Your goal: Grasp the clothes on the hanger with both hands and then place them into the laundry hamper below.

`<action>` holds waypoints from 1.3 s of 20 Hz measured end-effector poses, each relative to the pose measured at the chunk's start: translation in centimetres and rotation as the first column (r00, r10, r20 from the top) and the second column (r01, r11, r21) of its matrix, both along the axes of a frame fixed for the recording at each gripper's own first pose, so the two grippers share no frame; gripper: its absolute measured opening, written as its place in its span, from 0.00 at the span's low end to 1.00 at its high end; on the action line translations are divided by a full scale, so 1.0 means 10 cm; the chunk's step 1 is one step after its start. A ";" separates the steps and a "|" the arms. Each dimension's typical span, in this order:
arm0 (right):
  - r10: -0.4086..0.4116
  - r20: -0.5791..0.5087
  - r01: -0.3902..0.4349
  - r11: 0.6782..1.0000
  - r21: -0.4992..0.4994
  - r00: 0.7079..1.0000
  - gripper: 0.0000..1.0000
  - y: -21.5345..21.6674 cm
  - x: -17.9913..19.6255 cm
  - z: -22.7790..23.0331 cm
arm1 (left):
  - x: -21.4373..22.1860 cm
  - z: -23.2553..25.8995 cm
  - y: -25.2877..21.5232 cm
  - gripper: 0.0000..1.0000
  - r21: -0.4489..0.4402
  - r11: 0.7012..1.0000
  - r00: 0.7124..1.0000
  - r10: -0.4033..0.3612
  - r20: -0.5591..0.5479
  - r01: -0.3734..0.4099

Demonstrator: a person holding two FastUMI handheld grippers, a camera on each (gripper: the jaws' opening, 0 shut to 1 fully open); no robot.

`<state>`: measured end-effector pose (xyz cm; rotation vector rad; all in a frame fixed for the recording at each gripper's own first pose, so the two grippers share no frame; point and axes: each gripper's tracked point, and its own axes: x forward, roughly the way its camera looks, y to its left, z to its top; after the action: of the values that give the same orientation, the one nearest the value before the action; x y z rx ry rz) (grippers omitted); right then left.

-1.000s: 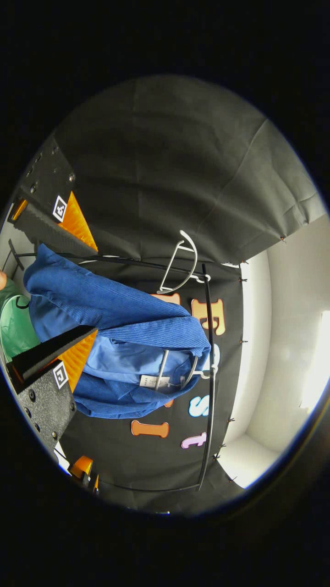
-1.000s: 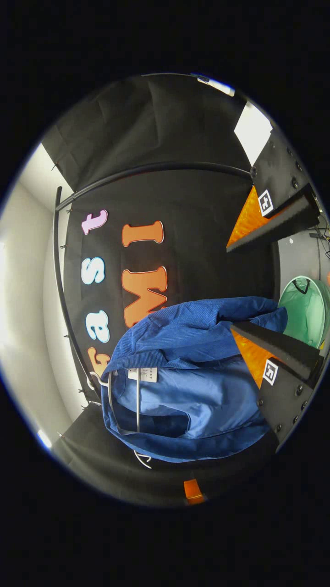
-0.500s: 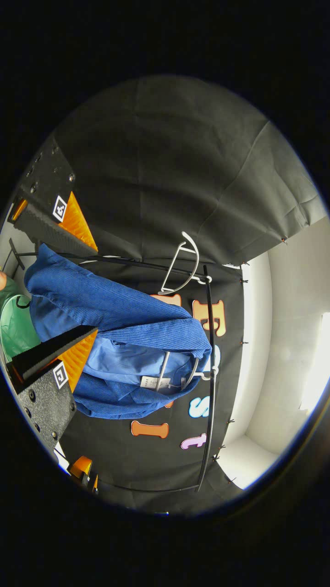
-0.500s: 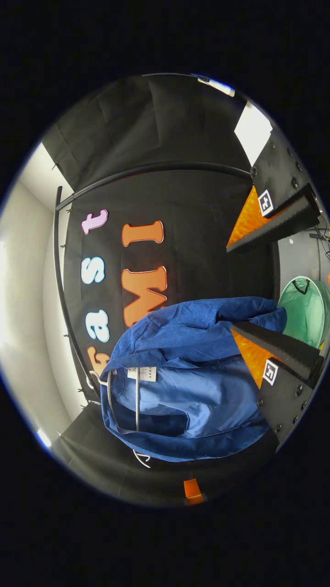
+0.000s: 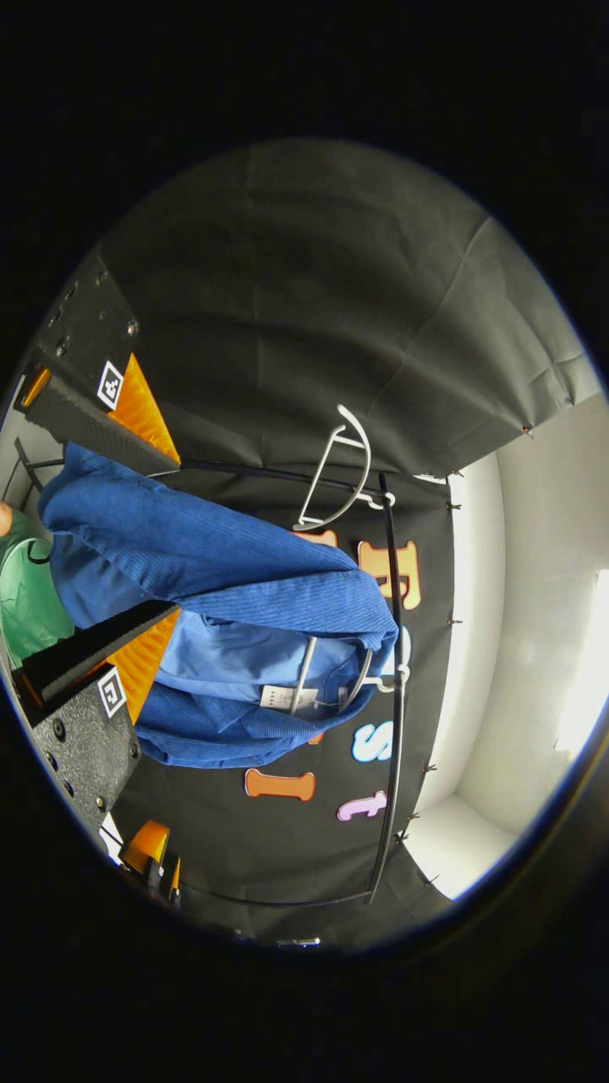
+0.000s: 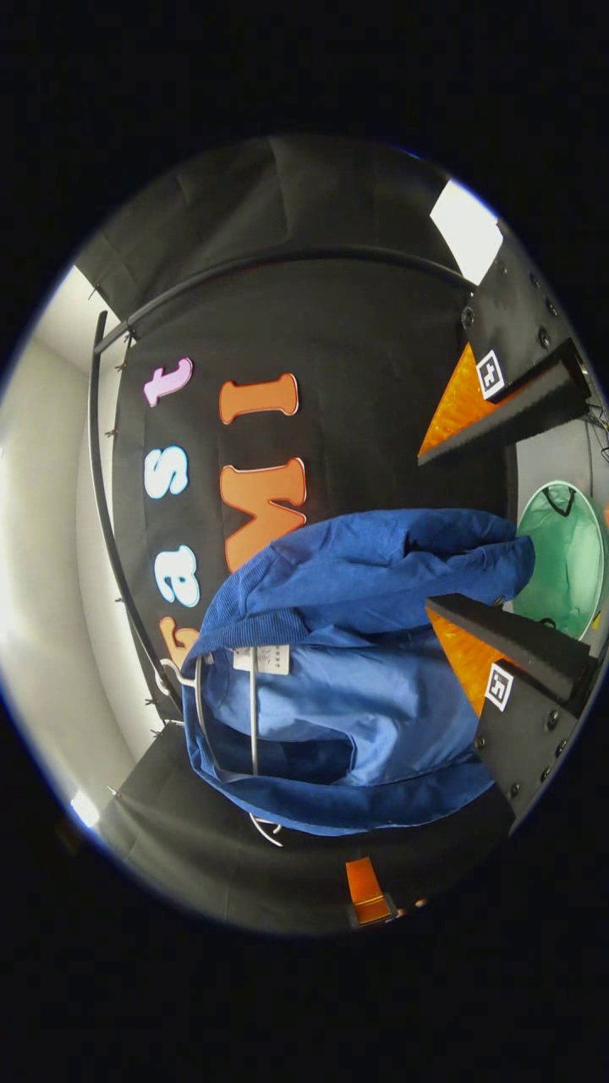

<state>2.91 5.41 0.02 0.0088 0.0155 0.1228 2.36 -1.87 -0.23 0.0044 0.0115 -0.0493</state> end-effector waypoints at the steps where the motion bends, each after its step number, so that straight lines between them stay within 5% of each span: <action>1: 0.015 -0.002 -0.015 1.000 -0.001 1.000 0.98 0.07 0.04 0.00 | 0.04 0.01 -0.03 0.93 0.000 1.000 1.000 -0.007 -0.001 0.007; 18: 0.244 -0.044 -0.242 0.969 0.038 0.969 0.98 1.38 1.00 0.38 | 0.76 0.38 -0.38 0.95 0.038 0.997 0.997 -0.070 0.029 0.069; 26: 0.131 -0.017 -0.131 0.991 0.005 0.991 0.98 1.26 1.71 0.58 | 1.09 0.24 -0.33 0.92 0.056 0.997 0.998 -0.056 -0.014 0.057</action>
<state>19.97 18.03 5.83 0.0129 0.0328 0.2542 13.22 -5.21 2.14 0.0613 0.0253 -0.1054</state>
